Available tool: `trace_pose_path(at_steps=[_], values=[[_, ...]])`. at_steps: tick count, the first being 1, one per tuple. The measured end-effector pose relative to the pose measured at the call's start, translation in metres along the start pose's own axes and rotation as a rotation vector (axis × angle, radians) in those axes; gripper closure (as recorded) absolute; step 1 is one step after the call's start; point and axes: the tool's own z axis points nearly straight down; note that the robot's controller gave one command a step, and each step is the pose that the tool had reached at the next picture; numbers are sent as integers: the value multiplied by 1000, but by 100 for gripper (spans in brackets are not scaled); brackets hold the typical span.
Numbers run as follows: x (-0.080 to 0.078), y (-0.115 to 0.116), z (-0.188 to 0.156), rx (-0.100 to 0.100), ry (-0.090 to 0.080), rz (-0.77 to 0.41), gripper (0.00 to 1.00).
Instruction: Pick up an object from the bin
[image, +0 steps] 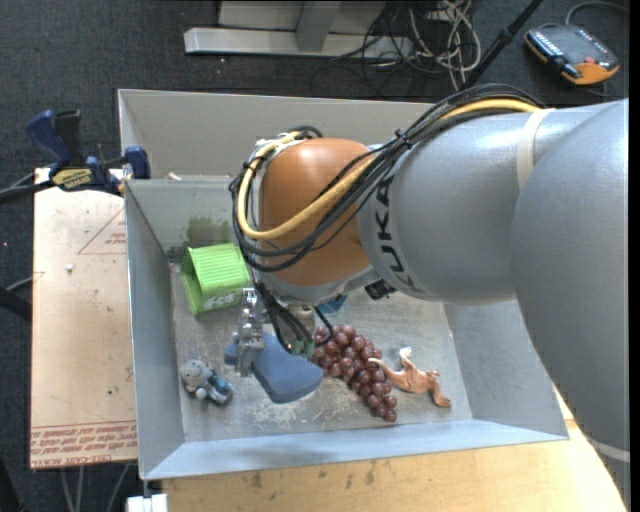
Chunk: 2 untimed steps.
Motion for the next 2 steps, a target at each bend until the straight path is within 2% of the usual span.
trace_pose_path(at_steps=[1,2], values=[[0,0,0,0,0,0,100],[-1,-3,-39,3,7,-48,100]])
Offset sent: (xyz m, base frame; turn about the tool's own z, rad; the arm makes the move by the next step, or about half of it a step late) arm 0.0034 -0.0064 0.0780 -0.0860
